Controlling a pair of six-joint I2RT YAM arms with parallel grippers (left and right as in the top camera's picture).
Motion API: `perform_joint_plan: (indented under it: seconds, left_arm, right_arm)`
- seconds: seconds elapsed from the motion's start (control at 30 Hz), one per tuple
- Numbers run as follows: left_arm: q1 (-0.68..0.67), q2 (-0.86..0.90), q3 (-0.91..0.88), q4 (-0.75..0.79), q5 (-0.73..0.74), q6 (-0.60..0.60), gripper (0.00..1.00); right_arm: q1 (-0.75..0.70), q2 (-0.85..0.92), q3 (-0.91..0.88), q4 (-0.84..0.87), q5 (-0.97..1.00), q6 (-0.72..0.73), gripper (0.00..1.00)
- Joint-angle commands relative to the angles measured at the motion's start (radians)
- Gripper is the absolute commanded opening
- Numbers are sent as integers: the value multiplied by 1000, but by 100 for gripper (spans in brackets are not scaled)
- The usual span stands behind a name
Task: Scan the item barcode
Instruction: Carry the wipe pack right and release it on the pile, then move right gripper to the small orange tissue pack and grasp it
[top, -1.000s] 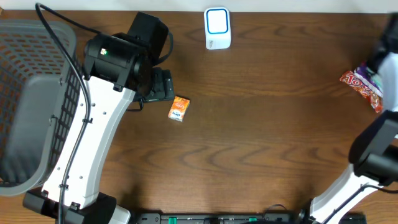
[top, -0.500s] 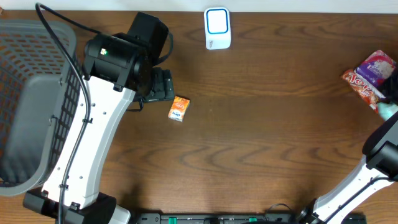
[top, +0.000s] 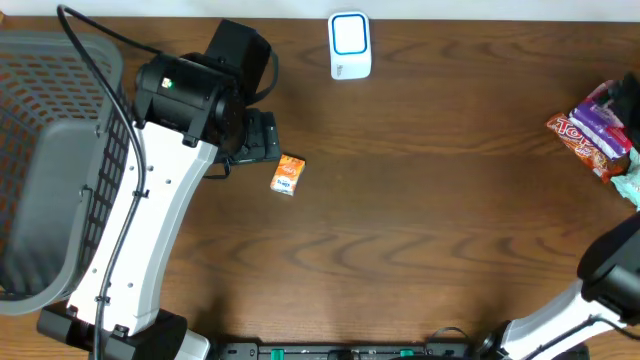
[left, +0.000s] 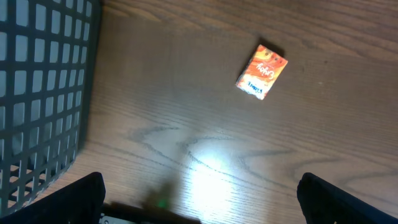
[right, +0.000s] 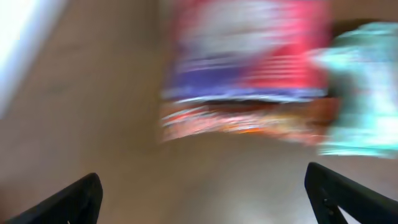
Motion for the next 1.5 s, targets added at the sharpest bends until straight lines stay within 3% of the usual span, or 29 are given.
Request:
perform_joint_plan:
  seconds: [0.0, 0.23, 0.47, 0.73, 0.93, 1.03, 1.13, 1.47]
  left_arm:
    - [3, 0, 8, -50, -2, -4, 98]
    - [3, 0, 8, -50, -2, -4, 98]
    - [3, 0, 8, -50, -2, -4, 98]
    - [3, 0, 8, -50, -2, -4, 98]
    - [3, 0, 8, -50, -2, -4, 98]
    - [3, 0, 8, -50, -2, -4, 98]
    - [3, 0, 8, -50, -2, -4, 98]
    - [3, 0, 8, -50, -2, -4, 98]
  right_arm:
    - [45, -28, 0, -28, -541, -105, 99]
    - [251, -8, -2, -141, -575, -131, 99]
    - [538, 30, -3, -133, -513, -129, 99]
    - [821, 148, -3, -64, -493, 82, 99]
    - [967, 238, -3, -3, -492, 79, 99]
    - [1019, 257, -3, 0, -453, 82, 80]
    - [1052, 268, -3, 7, -417, 87, 71]
    - [1106, 309, -4, 89, -419, 286, 71]
